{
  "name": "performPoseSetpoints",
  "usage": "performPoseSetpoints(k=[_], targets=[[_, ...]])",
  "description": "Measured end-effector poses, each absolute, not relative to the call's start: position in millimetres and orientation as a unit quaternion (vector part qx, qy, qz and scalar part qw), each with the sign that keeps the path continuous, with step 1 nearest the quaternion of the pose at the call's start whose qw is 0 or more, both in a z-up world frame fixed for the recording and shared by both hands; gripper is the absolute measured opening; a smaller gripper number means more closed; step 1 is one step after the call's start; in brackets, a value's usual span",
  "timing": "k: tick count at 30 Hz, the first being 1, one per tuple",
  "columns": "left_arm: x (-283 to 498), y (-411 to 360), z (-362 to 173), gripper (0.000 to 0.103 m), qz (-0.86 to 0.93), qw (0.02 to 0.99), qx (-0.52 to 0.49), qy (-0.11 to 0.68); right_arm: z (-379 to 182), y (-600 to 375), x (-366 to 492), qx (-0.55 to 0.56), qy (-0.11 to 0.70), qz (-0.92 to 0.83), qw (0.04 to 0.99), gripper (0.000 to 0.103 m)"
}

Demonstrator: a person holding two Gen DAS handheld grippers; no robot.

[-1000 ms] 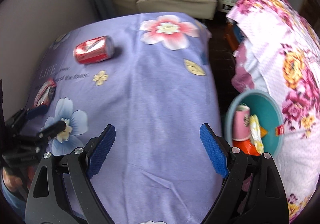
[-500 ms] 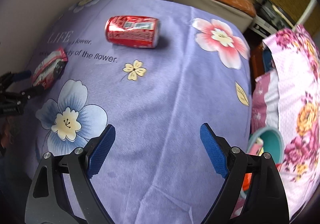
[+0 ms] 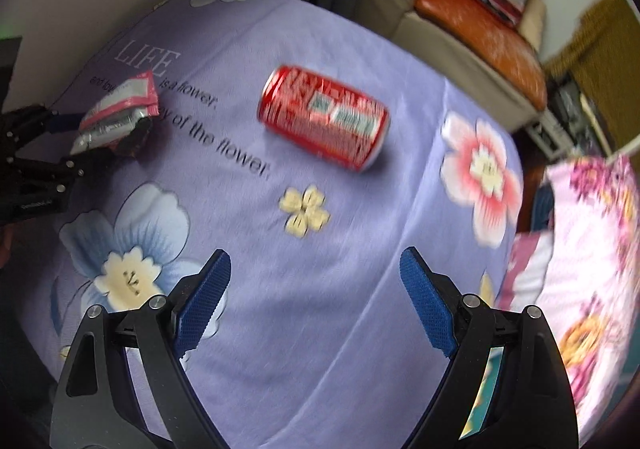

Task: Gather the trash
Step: 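Grasp the red Coca-Cola can with right tool while left tool holds the wrapper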

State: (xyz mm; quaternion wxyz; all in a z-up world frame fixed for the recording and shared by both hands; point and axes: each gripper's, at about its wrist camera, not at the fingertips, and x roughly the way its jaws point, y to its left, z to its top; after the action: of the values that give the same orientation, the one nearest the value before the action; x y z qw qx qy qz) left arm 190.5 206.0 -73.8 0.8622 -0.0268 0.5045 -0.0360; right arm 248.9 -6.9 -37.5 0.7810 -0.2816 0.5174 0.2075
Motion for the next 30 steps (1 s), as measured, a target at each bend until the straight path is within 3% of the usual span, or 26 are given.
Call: performPoseSetpoints(k=[17,21,30], targets=[[253,213,-77,0.061,-0.025,0.854,-0.063,0.516,-74,49,311,-0.454,0.446,0.296,0.712,0.082],[264,209,-79,0.061,-0.023,0.852,-0.056,0.52,-71,46,327,-0.425,0.448,0.306,0.724,0.066],[271,195,-80,0.061,-0.022,0.852,-0.045,0.521,-67,48,337,-0.375,0.464,0.296,0.746,0.062]])
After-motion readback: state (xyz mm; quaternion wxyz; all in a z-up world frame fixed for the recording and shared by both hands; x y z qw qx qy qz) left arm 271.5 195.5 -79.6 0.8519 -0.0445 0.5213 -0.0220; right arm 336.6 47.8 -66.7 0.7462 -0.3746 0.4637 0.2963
